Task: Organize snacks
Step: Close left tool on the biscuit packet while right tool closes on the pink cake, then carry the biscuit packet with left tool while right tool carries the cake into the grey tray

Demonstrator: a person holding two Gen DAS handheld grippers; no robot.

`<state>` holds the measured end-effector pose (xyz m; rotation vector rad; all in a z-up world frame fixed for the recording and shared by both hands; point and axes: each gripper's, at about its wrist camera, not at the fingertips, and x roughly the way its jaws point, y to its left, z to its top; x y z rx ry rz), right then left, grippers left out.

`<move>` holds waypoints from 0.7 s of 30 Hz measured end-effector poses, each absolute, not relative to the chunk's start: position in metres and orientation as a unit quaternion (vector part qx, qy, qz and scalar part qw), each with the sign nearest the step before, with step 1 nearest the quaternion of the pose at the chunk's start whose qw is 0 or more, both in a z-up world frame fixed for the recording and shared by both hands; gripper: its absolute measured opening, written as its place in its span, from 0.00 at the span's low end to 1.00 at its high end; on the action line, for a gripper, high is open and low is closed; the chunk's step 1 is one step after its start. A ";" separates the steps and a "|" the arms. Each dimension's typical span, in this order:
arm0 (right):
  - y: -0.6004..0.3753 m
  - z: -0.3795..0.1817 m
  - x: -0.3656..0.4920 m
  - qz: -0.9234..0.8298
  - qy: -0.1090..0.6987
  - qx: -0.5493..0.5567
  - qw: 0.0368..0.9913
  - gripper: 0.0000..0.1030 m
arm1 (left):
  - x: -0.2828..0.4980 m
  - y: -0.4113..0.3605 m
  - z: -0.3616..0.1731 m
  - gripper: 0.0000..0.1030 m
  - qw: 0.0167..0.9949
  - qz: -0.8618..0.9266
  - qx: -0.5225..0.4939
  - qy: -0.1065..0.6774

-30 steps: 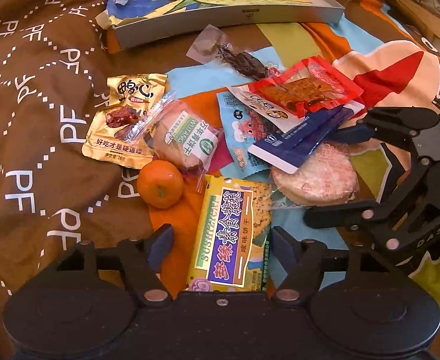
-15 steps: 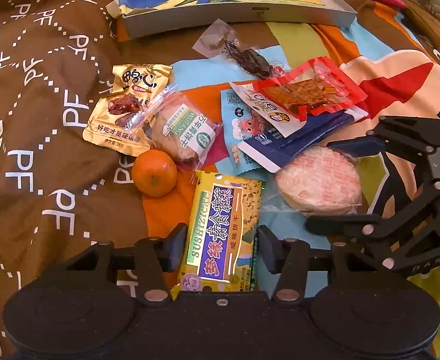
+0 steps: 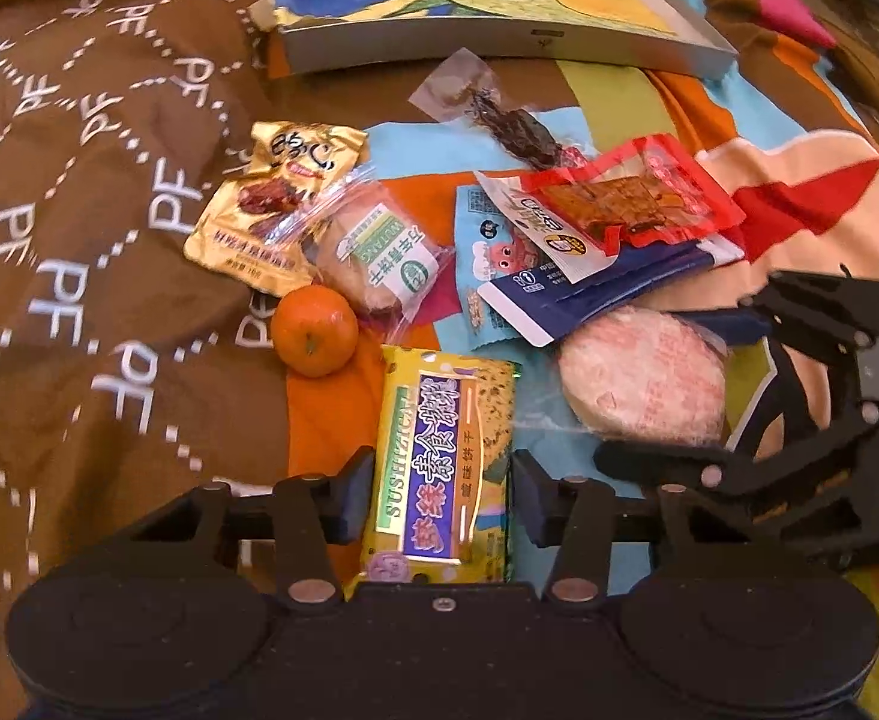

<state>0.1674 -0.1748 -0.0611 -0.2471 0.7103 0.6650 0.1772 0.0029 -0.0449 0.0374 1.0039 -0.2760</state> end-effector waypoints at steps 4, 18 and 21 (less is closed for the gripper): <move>-0.170 -0.058 0.146 0.301 0.331 -0.158 0.880 0.74 | 0.162 -0.001 -0.043 0.48 0.873 -0.118 -0.002 0.474; -0.151 -0.056 0.086 0.215 0.250 -0.301 0.895 0.74 | 0.128 -0.009 -0.039 0.48 0.889 -0.090 -0.015 0.449; -0.153 -0.053 0.083 0.205 0.239 -0.301 0.900 0.74 | 0.124 -0.010 -0.038 0.48 0.890 -0.091 -0.018 0.446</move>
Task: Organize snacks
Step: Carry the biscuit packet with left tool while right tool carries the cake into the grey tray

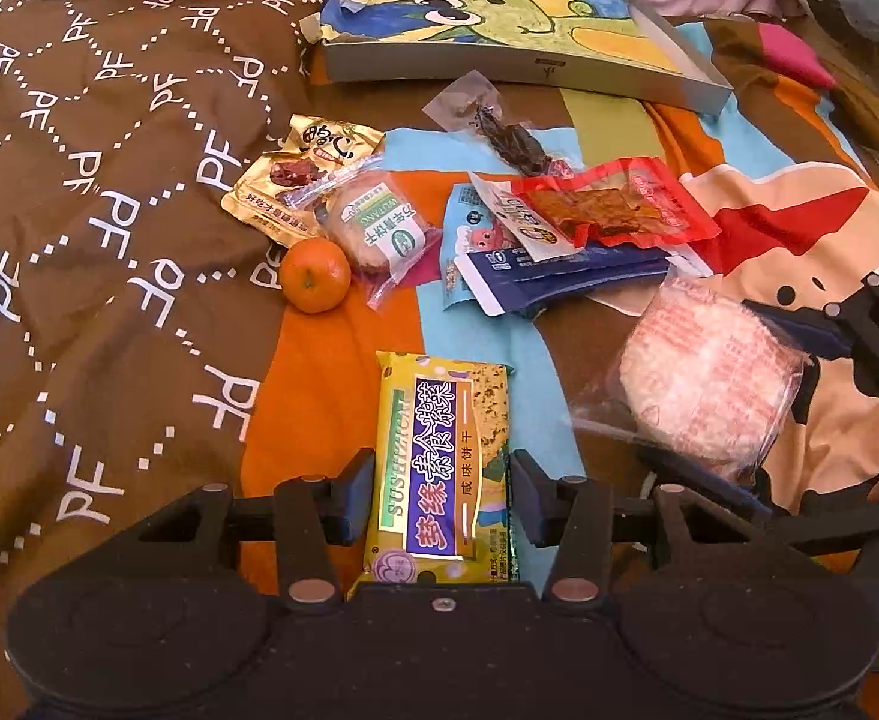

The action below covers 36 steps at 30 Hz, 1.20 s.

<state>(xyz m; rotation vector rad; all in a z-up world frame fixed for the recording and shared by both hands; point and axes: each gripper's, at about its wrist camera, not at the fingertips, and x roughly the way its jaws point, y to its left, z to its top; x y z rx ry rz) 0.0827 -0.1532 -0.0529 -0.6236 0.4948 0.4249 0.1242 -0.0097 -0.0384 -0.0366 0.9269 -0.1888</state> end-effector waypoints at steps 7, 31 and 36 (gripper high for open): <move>-0.154 -0.050 0.079 0.193 0.212 -0.310 0.906 0.74 | 0.117 -0.013 -0.036 0.47 0.896 -0.094 -0.016 0.433; -0.165 -0.034 0.083 0.125 0.140 -0.285 0.940 0.75 | 0.124 -0.019 0.001 0.48 0.928 -0.095 -0.055 0.355; -0.170 -0.029 0.086 0.116 0.135 -0.272 0.946 0.75 | 0.136 -0.020 0.010 0.48 0.931 -0.091 -0.078 0.345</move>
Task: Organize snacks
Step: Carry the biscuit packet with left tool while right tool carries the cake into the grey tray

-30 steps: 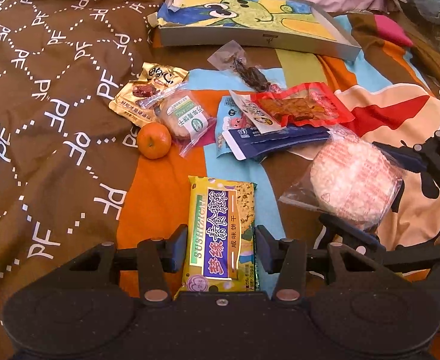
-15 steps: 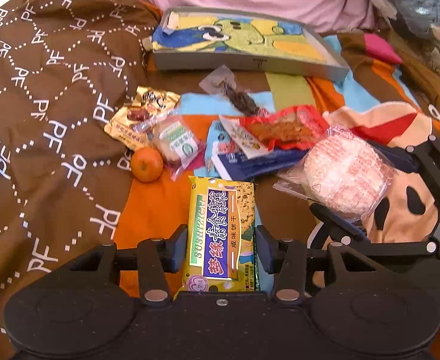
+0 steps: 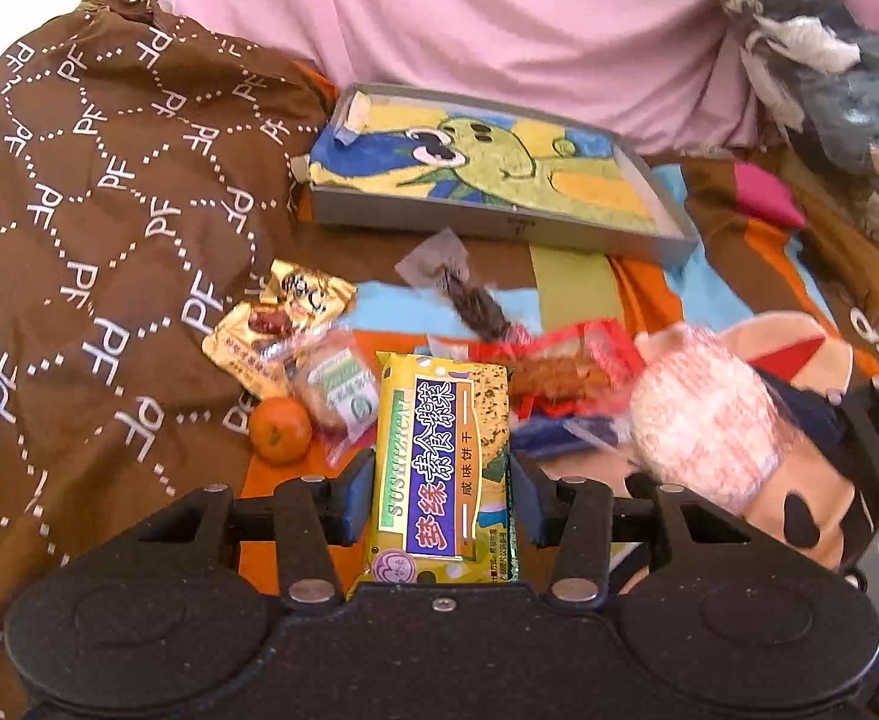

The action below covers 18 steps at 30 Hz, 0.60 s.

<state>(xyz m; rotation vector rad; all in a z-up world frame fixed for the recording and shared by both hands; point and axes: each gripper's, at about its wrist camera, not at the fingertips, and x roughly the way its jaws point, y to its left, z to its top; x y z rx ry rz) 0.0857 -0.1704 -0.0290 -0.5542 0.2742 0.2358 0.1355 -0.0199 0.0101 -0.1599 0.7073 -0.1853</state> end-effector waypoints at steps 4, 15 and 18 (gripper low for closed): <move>-0.173 -0.027 0.090 0.111 0.130 -0.267 0.948 0.75 | 0.144 -0.019 0.015 0.48 0.934 -0.087 -0.086 0.335; -0.175 -0.037 0.112 0.083 0.124 -0.299 0.943 0.75 | 0.175 -0.013 0.025 0.48 0.943 -0.096 -0.086 0.308; -0.175 -0.039 0.123 0.073 0.118 -0.327 0.935 0.75 | 0.188 -0.013 0.028 0.48 0.944 -0.104 -0.090 0.299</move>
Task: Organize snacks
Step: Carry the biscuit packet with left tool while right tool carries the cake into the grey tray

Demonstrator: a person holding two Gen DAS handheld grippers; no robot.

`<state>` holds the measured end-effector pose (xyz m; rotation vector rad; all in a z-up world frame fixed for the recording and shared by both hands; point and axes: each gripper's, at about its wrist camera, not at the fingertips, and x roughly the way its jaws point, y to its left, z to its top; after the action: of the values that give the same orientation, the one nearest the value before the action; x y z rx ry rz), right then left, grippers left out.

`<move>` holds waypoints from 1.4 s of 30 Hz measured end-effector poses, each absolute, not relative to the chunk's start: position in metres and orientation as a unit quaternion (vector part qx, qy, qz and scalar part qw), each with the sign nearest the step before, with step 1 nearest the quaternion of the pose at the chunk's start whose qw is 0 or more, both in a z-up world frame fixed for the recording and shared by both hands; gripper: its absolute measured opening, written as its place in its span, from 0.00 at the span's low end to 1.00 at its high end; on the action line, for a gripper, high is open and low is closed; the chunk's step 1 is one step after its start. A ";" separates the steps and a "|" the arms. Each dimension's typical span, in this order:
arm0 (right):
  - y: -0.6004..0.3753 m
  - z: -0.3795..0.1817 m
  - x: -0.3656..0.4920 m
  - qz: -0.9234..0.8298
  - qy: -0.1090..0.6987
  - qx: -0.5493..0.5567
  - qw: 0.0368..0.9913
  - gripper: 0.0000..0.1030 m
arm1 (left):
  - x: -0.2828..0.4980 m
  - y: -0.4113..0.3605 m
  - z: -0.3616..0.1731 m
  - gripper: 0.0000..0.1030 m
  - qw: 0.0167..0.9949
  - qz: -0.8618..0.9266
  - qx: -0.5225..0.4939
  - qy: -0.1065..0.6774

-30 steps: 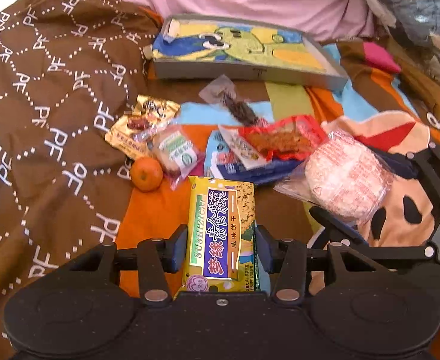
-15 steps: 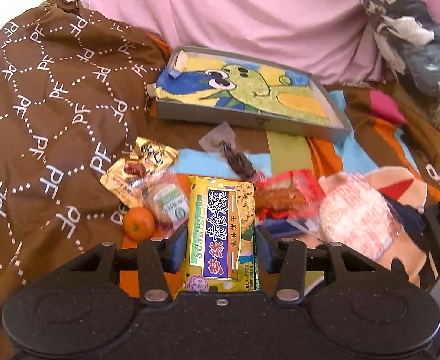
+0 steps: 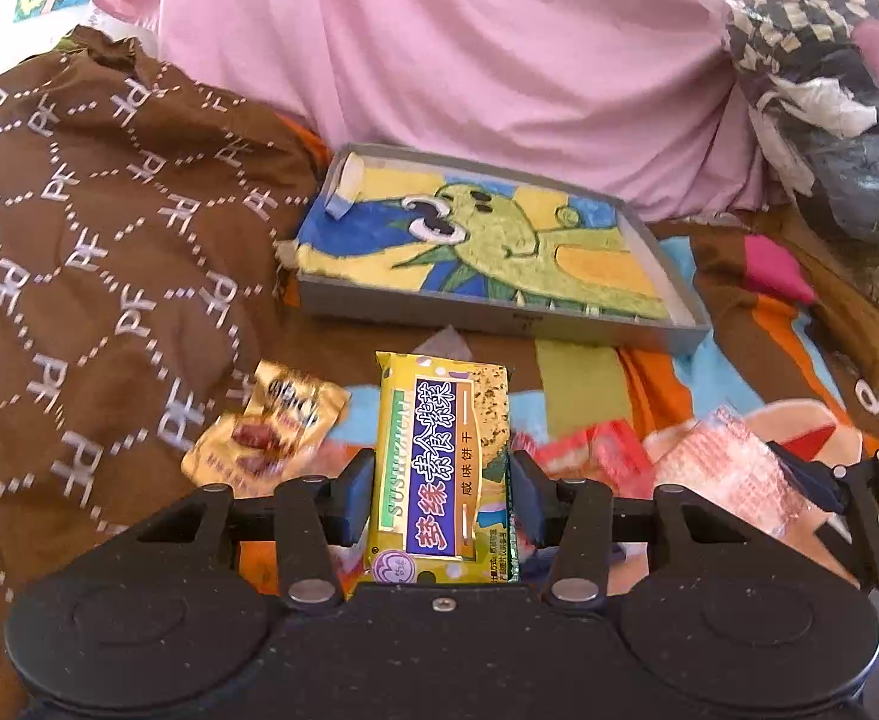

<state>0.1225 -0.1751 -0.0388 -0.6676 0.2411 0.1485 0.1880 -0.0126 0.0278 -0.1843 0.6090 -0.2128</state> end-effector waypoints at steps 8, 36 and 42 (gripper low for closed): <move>-0.186 -0.033 0.163 0.046 0.101 -0.361 0.926 0.75 | 0.230 -0.017 0.036 0.48 0.951 -0.117 -0.079 0.274; -0.178 -0.007 0.346 0.057 0.124 -0.305 0.943 0.75 | 0.404 -0.024 0.012 0.48 0.961 -0.089 -0.105 0.241; -0.182 -0.013 0.357 0.062 0.150 -0.289 0.944 0.75 | 0.410 -0.027 0.000 0.48 0.957 -0.090 -0.105 0.256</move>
<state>0.3570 -0.1816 -0.0127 -0.5887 0.3051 0.1266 0.4100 -0.0272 -0.0003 -0.2134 0.5202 -0.1831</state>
